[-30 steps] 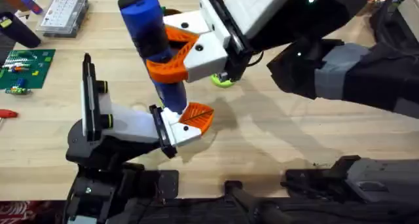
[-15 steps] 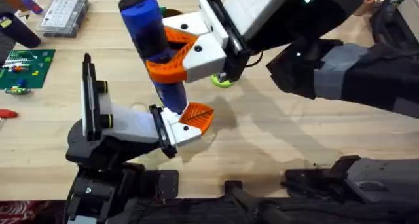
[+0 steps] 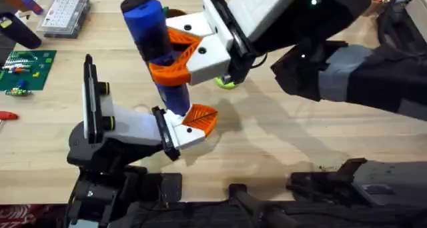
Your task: Pick up the gripper from the table and insert it into the empty holder that is missing its gripper. Then pick up a screw, insert it into the mounting hole, and use the screwdriver to tighten it. Finally, clean up the table by picking up the vegetable and placing it into the bucket.
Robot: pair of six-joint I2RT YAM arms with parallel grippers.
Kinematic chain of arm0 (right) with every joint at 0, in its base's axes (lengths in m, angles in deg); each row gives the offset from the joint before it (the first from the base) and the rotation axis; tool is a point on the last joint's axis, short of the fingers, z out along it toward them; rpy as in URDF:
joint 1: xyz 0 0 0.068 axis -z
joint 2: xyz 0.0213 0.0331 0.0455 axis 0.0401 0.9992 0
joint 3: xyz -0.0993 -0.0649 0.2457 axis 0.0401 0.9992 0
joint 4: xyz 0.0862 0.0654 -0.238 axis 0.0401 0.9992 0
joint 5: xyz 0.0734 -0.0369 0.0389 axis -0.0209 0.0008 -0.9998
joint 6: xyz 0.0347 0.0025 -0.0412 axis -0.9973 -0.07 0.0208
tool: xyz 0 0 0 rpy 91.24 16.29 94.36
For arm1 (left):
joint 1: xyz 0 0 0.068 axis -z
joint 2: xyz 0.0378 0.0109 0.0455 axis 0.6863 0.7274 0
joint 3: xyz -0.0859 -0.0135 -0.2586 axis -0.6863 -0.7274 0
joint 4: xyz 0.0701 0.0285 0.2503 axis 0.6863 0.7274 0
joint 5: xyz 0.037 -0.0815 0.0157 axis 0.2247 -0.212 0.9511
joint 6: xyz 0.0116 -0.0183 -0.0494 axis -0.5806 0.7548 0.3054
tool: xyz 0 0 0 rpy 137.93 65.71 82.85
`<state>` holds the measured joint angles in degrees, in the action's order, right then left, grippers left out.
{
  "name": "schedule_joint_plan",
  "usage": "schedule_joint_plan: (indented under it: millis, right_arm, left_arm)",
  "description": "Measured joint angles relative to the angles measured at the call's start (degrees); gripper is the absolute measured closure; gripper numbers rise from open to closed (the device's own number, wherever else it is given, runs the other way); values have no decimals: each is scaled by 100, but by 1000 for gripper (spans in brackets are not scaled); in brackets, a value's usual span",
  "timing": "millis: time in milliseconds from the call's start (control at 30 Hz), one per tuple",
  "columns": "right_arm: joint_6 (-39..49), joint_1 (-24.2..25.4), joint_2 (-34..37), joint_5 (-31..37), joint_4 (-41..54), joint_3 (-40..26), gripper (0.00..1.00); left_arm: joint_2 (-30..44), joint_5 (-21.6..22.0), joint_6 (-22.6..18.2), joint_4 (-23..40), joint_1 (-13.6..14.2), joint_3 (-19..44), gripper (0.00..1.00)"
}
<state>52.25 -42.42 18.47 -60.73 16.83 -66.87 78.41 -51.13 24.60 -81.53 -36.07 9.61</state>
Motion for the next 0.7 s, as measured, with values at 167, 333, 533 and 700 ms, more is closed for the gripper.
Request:
schedule_joint_plan:
  millis: [167, 333, 533, 700]
  right_arm:
    - [-486, 77, 73, -90, -882, -110, 977]
    - [-1028, 397, 65, -437, -751, -950, 977]
    - [-1155, 467, -36, -697, 214, -1788, 977]
    - [-1097, 536, -38, -942, 1088, -2092, 977]
  left_arm:
    - [-1, -18, 0, 4, 1, 0, 997]
    - [-1, -19, 0, 4, 1, 0, 997]
    - [-1, -21, 0, 4, 1, 0, 997]
    - [-1, -21, 0, 4, 1, 0, 997]
